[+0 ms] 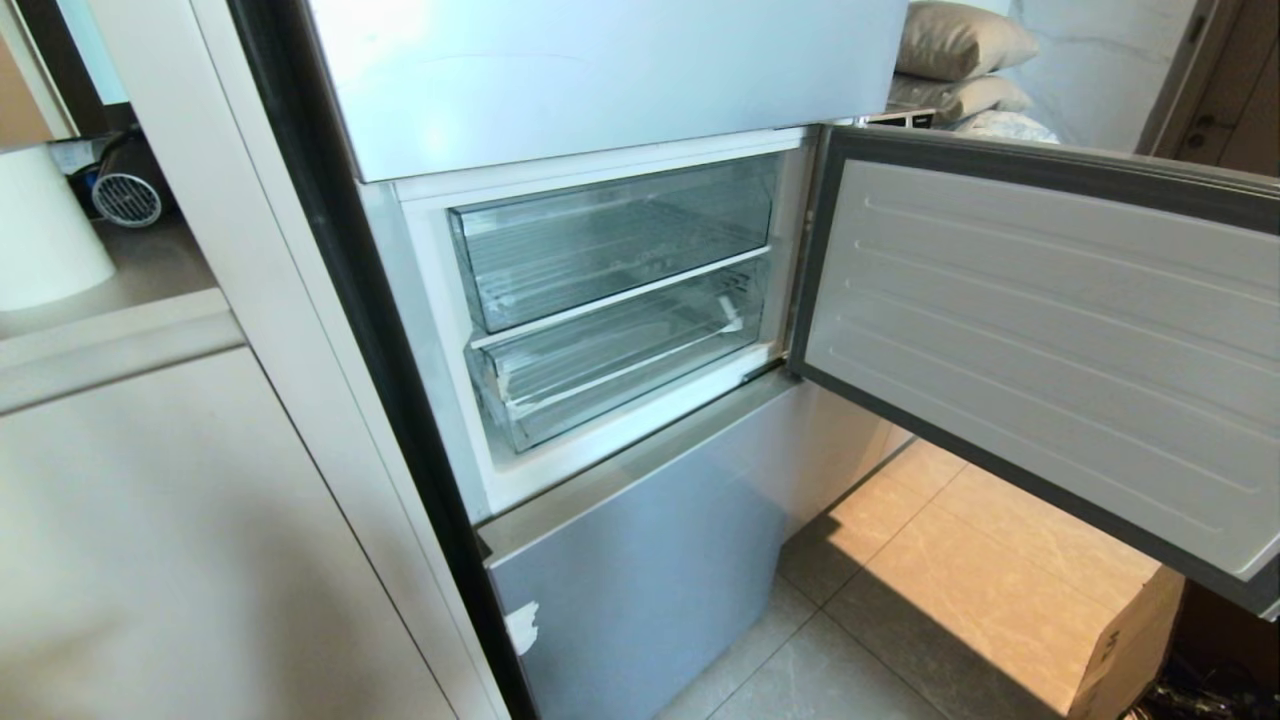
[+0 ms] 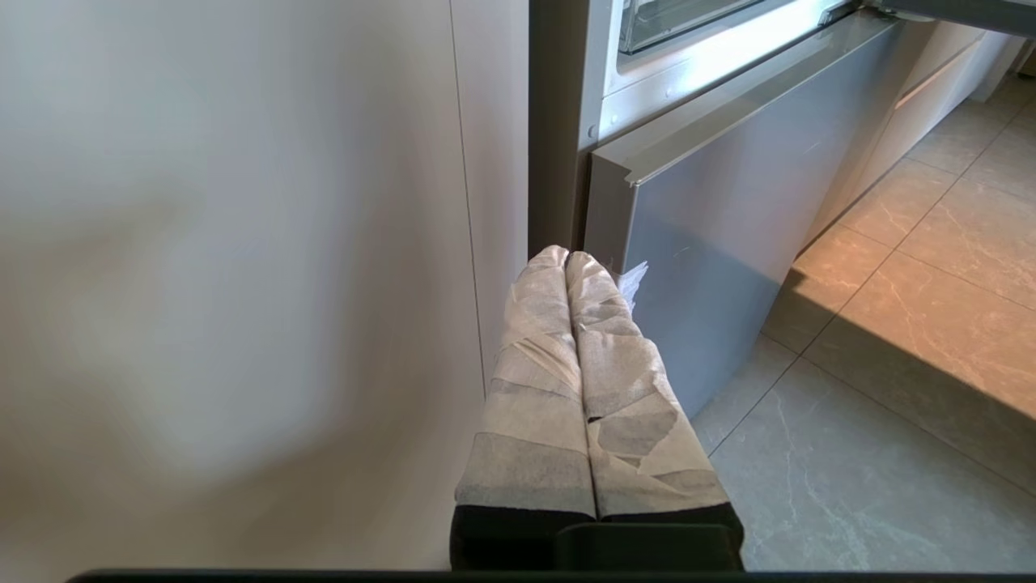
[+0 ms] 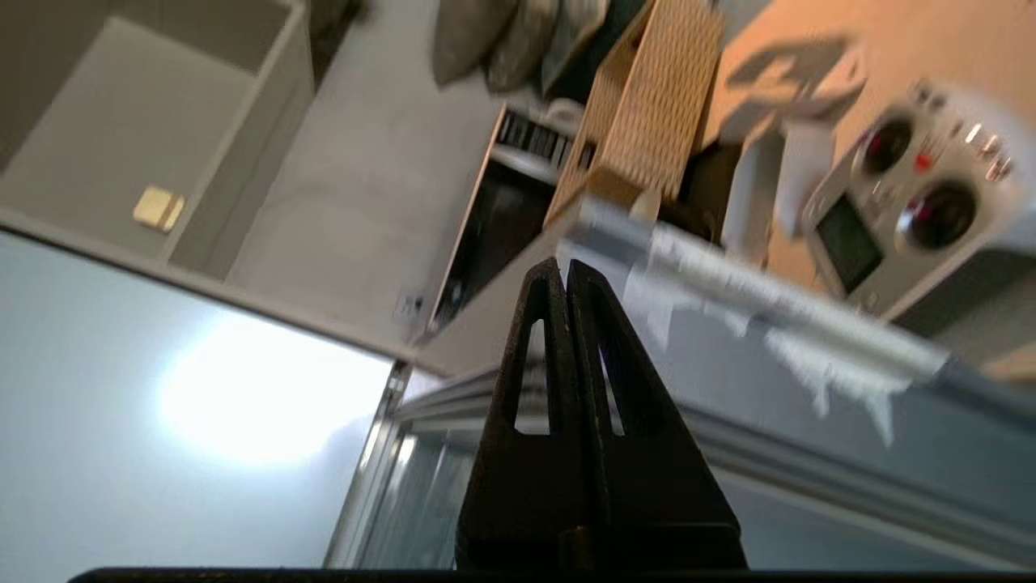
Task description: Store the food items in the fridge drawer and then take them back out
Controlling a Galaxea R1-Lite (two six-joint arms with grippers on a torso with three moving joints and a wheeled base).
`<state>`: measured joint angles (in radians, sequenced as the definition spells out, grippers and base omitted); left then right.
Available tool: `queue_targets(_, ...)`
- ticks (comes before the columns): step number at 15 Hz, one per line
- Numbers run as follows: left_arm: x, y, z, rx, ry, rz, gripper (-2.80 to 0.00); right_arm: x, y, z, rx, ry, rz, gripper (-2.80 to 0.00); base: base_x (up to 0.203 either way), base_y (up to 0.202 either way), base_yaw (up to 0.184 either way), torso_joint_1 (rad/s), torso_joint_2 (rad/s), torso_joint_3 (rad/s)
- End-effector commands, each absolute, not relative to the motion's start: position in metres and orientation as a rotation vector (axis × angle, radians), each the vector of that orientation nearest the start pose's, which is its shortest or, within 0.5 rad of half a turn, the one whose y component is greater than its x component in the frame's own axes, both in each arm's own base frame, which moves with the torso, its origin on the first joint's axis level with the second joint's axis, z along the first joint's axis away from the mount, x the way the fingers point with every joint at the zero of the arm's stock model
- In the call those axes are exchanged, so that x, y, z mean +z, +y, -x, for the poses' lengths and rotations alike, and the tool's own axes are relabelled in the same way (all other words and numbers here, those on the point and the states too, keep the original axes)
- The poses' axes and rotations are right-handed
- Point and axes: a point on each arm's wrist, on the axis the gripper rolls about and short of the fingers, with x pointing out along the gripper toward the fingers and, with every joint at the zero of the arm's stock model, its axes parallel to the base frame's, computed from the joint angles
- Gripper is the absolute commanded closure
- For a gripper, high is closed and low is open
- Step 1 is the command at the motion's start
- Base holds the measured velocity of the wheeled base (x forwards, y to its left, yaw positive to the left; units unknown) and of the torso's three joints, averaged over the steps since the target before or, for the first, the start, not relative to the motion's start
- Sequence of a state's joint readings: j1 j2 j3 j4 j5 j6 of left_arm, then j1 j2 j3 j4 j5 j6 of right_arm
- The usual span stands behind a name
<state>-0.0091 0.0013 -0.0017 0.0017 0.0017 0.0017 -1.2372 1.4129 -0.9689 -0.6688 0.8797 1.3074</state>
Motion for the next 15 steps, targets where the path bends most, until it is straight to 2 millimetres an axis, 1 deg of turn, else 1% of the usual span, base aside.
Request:
queue_targets(1, 0.076, 0.000, 0.023, -0.008, 0.003, -0.002, 0.00, 0.301, -0.231, -0.096, -0.264, -0.341, -1.116, 0.00, 0.000, 0.000, 0.000, 0.000, 0.00, 0.000)
queue_targets(2, 0.076, 0.000, 0.023, -0.006, 0.003, -0.002, 0.00, 0.295, -0.240, -0.098, -0.276, -0.336, -1.131, 0.00, 0.000, 0.000, 0.000, 0.000, 0.00, 0.000)
queue_targets(4, 0.076, 0.000, 0.023, -0.008, 0.003, -0.002, 0.00, 0.272, -0.268, -0.109, -0.302, -0.302, -1.195, 0.00, 0.000, 0.000, 0.000, 0.000, 0.00, 0.000)
queue_targets(6, 0.076, 0.000, 0.023, -0.008, 0.003, -0.002, 0.00, 0.254, -0.295, -0.119, -0.297, -0.261, -1.245, 0.00, 0.000, 0.000, 0.000, 0.000, 0.00, 0.000)
queue_targets(8, 0.076, 0.000, 0.023, -0.007, 0.003, -0.002, 0.00, 0.244, -0.315, -0.130, -0.269, -0.224, -1.268, 0.00, 0.000, 0.000, 0.000, 0.000, 0.00, 0.000)
queue_targets(9, 0.076, 0.000, 0.023, -0.007, 0.003, -0.002, 0.00, 0.238, -0.320, -0.143, -0.237, -0.191, -1.283, 0.00, 0.000, 0.000, 0.000, 0.000, 0.00, 0.000)
queue_targets(11, 0.076, 0.000, 0.023, -0.006, 0.003, -0.002, 0.00, 0.229, -0.318, -0.167, -0.184, -0.136, -1.306, 0.00, 0.000, 0.000, 0.000, 0.000, 0.00, 0.000)
queue_targets(12, 0.076, 0.000, 0.023, -0.008, 0.003, -0.002, 0.00, 0.225, -0.316, -0.175, -0.163, -0.112, -1.318, 0.00, 0.000, 0.000, 0.000, 0.000, 0.00, 0.000)
queue_targets(14, 0.076, 0.000, 0.023, -0.008, 0.003, -0.002, 0.00, 0.221, -0.308, -0.178, -0.115, -0.061, -1.339, 0.00, 0.000, 0.000, 0.000, 0.000, 0.00, 0.000)
queue_targets(15, 0.076, 0.000, 0.023, -0.007, 0.003, -0.002, 0.00, 0.221, -0.300, -0.178, -0.092, -0.039, -1.346, 0.00, 0.000, 0.000, 0.000, 0.000, 0.00, 0.000)
